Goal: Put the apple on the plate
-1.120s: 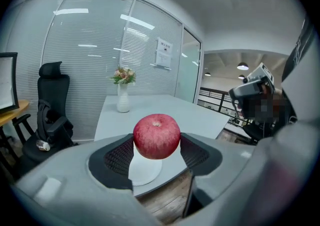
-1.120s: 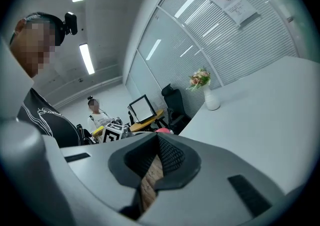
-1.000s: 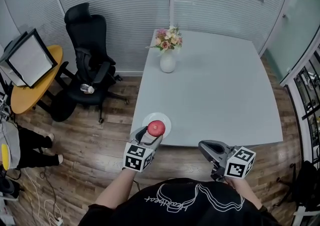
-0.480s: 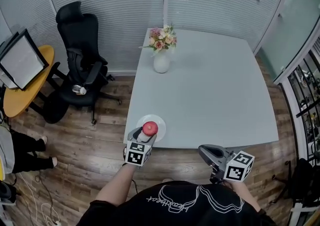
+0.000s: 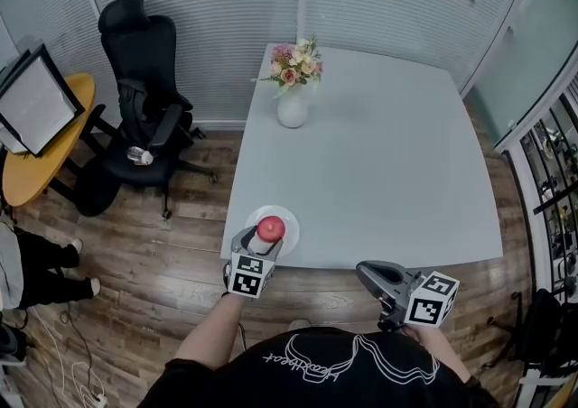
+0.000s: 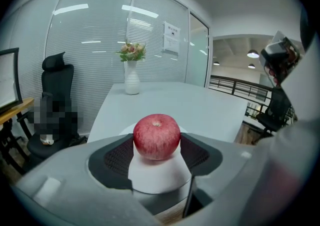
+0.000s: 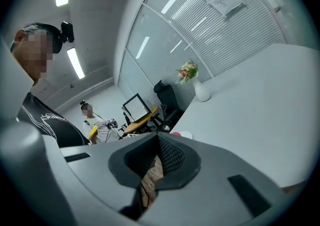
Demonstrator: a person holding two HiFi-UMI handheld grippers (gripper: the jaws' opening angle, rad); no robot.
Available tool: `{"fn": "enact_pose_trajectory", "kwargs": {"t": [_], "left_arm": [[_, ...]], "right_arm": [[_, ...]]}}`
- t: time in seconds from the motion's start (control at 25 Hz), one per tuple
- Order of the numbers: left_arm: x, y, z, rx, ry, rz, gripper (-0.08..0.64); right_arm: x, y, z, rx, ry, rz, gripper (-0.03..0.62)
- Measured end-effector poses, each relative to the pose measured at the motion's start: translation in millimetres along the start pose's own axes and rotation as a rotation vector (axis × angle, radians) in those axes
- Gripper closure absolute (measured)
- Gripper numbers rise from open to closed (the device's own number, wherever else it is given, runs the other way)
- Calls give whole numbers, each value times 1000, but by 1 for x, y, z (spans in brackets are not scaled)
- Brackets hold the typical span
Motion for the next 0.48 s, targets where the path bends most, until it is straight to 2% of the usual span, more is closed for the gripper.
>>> {"fn": "enact_pose_trajectory", "kwargs": {"t": [0.48], "left_arm": [[3,3,-3,40,6,15,242]], "right_arm": [[8,-7,-7,-44,-28,-53,583]]}}
Point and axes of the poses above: the fingertips, and each gripper's own axes: x forward along the fingers, y to its right, z out of its underside, the point moved 6 cm from there along -x, backward along the fingers, and after that the axes turned 9 degrees about z, right-handed, at the moved point
